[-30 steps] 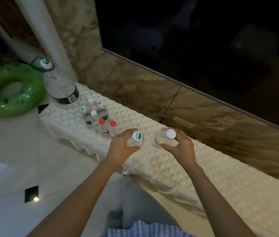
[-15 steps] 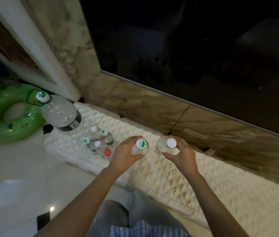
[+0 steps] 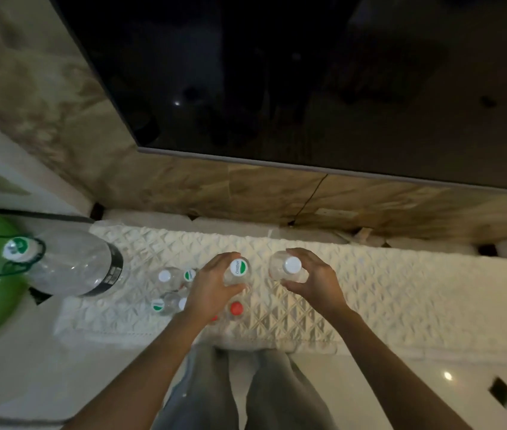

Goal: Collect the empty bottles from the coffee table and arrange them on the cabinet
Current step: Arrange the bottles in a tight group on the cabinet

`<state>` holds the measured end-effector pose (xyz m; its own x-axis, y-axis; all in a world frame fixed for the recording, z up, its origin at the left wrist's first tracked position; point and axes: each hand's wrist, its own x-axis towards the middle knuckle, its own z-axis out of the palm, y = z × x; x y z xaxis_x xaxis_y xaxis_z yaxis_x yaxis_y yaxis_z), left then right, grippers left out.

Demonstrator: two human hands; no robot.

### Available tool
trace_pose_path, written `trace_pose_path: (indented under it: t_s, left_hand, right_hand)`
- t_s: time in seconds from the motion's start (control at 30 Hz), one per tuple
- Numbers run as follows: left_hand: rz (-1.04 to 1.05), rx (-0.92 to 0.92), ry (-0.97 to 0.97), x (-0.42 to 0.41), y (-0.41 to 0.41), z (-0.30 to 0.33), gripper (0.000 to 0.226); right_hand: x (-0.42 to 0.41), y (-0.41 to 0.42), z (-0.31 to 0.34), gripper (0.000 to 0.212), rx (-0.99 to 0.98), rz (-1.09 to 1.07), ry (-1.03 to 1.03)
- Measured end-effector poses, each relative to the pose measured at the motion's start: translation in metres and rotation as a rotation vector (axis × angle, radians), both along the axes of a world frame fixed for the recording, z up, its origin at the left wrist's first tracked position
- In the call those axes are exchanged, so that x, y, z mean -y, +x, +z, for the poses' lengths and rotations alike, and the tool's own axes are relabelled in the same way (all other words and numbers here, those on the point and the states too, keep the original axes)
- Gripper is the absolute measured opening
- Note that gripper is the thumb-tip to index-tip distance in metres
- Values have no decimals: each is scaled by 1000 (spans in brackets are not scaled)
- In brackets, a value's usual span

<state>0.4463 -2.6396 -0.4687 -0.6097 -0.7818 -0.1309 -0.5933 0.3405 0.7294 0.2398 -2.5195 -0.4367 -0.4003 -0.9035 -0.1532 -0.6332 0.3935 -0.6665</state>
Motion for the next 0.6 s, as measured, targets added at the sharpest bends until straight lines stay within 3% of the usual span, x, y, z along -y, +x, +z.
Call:
trace_pose_path:
  t_s: [0.13,0.6]
  left_hand:
    - [-34,21,9,25,18,-23,61]
    - [-190,117,11,51,28,-84,61]
  right_hand:
    - [11,28,-18,66,-41,-58,22]
    - [40,69,-97,66,90,-119,121]
